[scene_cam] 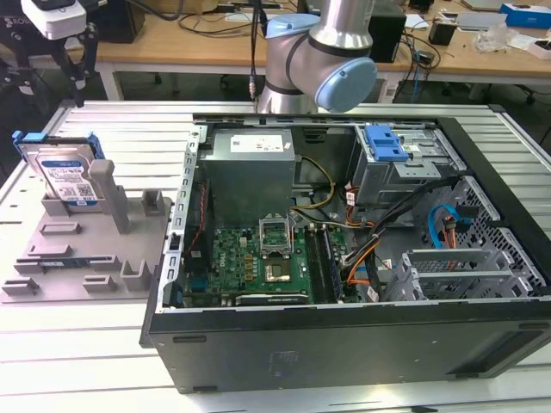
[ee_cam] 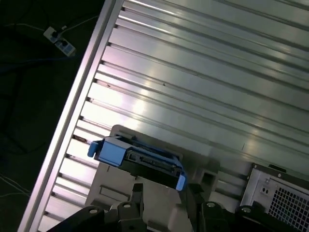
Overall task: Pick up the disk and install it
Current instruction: 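Pick up the disk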
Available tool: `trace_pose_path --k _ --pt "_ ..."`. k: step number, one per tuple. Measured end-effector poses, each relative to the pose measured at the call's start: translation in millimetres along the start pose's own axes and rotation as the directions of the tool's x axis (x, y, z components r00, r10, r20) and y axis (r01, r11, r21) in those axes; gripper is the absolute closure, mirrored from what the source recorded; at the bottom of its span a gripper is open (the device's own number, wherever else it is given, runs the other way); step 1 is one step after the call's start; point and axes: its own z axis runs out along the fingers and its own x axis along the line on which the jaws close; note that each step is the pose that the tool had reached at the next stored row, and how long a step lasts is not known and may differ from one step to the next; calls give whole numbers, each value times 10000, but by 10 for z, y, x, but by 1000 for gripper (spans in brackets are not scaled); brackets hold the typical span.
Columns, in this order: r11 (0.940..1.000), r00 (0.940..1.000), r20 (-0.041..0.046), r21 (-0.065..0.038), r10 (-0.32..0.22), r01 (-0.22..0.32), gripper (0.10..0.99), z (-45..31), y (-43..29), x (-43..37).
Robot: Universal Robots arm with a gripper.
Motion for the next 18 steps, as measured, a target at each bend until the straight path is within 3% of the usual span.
trace_pose_path --k 5,9,13,15,17,18 --pt "9957 9957 -59 36 -927 927 604 0 2 -1" --pt "9769 9769 -135 77 -2133 2134 604 4 3 -1" --pt "9653 9653 -142 109 -2607 2609 604 7 7 -2" --pt "9600 9600 -120 142 -2796 2798 604 9 7 -4" --pt "9550 9554 -9 278 -2953 2952 604 11 7 -4" --pt "9482 9487 109 390 -3159 3152 604 15 7 -5"
